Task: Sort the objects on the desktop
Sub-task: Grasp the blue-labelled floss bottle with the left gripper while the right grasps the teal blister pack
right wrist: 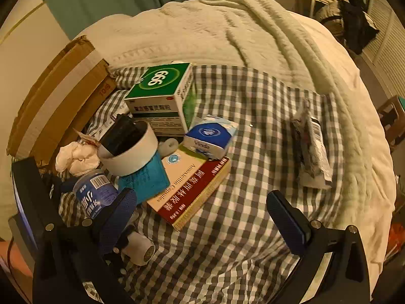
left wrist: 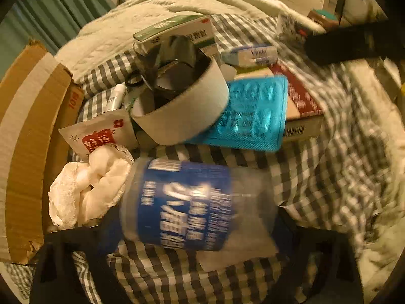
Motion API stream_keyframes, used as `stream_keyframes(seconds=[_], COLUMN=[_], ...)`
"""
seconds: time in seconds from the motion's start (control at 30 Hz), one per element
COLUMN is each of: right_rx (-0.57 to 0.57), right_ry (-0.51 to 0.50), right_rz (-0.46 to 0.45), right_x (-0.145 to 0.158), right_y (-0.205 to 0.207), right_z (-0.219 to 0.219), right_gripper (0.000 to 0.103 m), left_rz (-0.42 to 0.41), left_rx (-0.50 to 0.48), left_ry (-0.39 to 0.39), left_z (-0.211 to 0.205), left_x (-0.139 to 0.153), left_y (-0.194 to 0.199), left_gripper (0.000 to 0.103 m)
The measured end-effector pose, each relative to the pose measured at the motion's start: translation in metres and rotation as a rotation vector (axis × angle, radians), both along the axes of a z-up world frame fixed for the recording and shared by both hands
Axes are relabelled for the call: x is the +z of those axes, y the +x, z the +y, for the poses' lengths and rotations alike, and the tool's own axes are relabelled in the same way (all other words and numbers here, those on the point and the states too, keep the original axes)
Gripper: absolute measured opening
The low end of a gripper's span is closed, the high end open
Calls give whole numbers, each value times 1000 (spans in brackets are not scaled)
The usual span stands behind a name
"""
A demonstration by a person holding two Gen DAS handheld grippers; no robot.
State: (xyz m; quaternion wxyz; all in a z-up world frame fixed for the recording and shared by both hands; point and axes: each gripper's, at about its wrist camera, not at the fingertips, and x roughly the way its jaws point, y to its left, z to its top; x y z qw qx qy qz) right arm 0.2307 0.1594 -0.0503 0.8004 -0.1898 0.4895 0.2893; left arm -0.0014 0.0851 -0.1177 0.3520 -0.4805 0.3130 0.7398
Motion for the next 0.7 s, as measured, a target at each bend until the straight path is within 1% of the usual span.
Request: stream_keyframes(seconds=[0.07, 0.1, 0.17, 0.23, 0.3, 0.37, 0.43, 0.53, 0.63, 0.67, 0.7], right_rx=[35, 54, 101, 131, 190, 227, 256, 260, 250, 251, 254], right_ry=[2, 1, 0, 4, -11, -39, -66, -116, -178, -199, -226], right_rz=[-1, -1, 8, 13, 26, 31, 32, 41, 53, 61, 66], right_x=[-1, -1, -1, -2, -8, -15, -24, -36, -52, -57, -62], right_y=[-2, -4, -9, -14, -21, -28, -31, -31, -28, -29, -30], right_z=[5, 8, 17, 27, 42, 55, 68, 81, 91, 89, 92], right_gripper=[103, 103, 103, 103, 103, 103, 103, 103, 103, 101, 95], left_rz=[-16, -41, -138, -193, -188, -156, -144, -182, -203, -210, -215], left_rx=[64, 11, 145, 227, 275, 300, 314, 351, 373, 370, 368], left_ry=[13, 29, 48, 38, 9, -5, -13, 12, 2, -4, -9], left_z=[-6, -11, -27, -40, -51, -60, -68, -83, -91, -89, -90], left_x=[11, 17, 31, 40, 48, 52, 51, 44, 36, 34, 32], left_y=[-10, -17, -32, -39, -43, -45, -51, -60, -66, -69, -71], left_gripper=[91, 91, 91, 91, 91, 89, 89, 89, 89, 89, 89])
